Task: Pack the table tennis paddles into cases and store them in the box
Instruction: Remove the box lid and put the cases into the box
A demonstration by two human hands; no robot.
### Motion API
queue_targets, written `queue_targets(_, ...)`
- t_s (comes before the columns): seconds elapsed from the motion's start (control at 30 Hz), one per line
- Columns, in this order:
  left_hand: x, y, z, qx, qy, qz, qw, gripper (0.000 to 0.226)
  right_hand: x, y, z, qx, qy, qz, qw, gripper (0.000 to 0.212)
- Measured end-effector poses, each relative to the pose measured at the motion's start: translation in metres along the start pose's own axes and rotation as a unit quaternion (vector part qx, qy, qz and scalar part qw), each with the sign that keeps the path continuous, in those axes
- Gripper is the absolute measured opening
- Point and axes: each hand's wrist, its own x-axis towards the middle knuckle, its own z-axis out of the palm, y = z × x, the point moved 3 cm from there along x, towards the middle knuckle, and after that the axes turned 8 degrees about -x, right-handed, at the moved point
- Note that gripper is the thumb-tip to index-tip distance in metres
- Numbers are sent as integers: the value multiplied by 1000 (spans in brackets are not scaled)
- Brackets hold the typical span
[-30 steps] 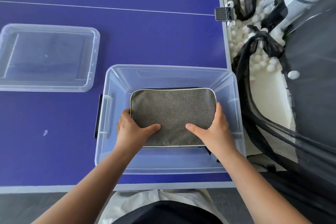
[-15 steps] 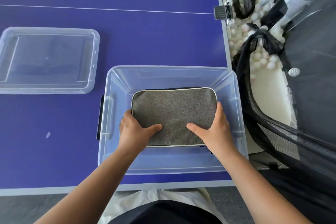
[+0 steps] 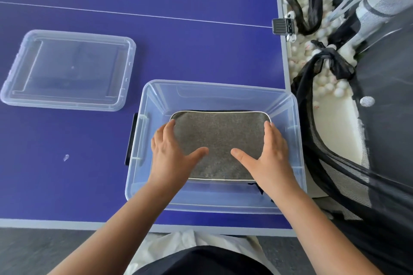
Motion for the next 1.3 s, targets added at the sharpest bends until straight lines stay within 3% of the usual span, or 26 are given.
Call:
queue_targets(0.33,-12,-3,-60,-20,5,41,999,97,-14,-43,-1,-8,2,-20,1000,96)
queue_targets(0.57,13,-50,-142,-39,21,31,999,87,-28,-124,18,40,7,-37,999,79)
queue_targets(0.97,126,-156,-296,19,42,0,999,77,13,-325,125,88,-21,-87,992,69)
queue_targets(1.3,223,-208,-346,64,33,-17,997,82,85,-388,193,29,-64,-61,996,73)
